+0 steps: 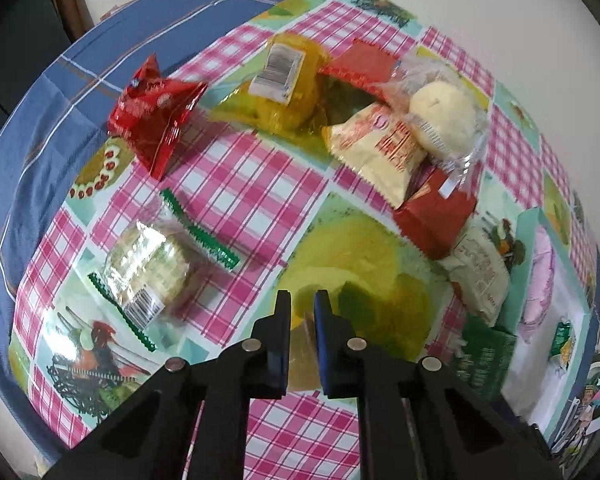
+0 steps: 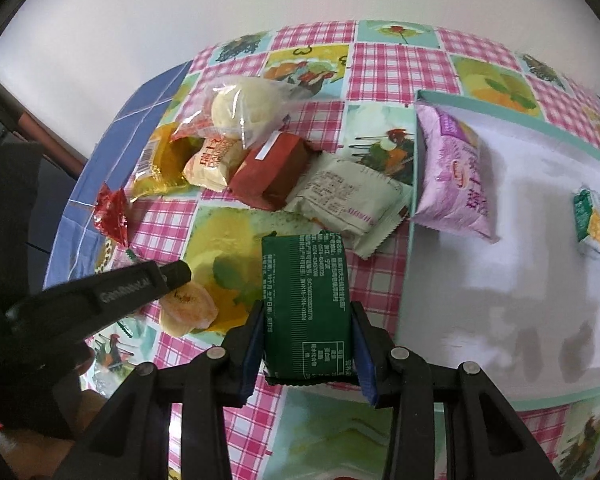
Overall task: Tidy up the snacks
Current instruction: 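Close the left tool on the yellow cup while the right tool holds the green pack, then carry the yellow cup and green pack over the white tray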
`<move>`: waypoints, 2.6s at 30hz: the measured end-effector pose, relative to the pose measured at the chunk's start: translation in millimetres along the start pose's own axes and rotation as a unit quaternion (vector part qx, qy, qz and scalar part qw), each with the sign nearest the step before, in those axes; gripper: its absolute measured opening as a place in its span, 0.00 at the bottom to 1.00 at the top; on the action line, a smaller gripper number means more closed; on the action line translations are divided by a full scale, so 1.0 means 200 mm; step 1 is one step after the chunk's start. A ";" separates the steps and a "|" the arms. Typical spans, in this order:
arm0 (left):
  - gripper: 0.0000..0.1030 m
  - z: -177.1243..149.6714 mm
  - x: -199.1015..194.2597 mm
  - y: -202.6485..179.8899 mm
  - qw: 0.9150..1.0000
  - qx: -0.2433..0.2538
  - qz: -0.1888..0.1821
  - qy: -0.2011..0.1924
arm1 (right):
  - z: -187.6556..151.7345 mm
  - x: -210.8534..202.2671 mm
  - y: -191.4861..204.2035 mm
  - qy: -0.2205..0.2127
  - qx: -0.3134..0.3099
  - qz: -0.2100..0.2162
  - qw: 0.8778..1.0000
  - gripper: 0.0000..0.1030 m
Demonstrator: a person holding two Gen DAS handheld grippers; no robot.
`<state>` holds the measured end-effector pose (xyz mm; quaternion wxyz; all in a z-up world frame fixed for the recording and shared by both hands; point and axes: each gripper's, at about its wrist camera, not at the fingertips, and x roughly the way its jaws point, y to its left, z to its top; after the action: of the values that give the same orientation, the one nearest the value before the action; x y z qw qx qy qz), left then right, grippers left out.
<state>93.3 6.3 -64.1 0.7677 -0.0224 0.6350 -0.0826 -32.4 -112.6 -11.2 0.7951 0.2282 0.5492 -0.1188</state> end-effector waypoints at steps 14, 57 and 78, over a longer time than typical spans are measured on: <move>0.49 -0.09 0.06 0.02 1.000 0.003 0.004 0.029 | 0.00 0.03 0.03 0.006 -0.005 0.003 1.000 0.41; 0.39 -0.37 -0.37 -0.57 0.982 0.164 -0.056 -0.076 | 0.03 -0.26 -0.71 -0.050 0.171 -0.045 0.983 0.41; 0.39 -0.77 -0.31 -1.07 0.932 0.349 -0.048 -0.091 | -0.11 -0.38 -1.22 -0.051 0.265 -0.107 0.957 0.41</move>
<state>-89.0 -184.1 -3.2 0.7769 0.2086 0.4918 -0.3333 -186.3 -317.8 -3.4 0.7155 0.3645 0.4777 -0.3564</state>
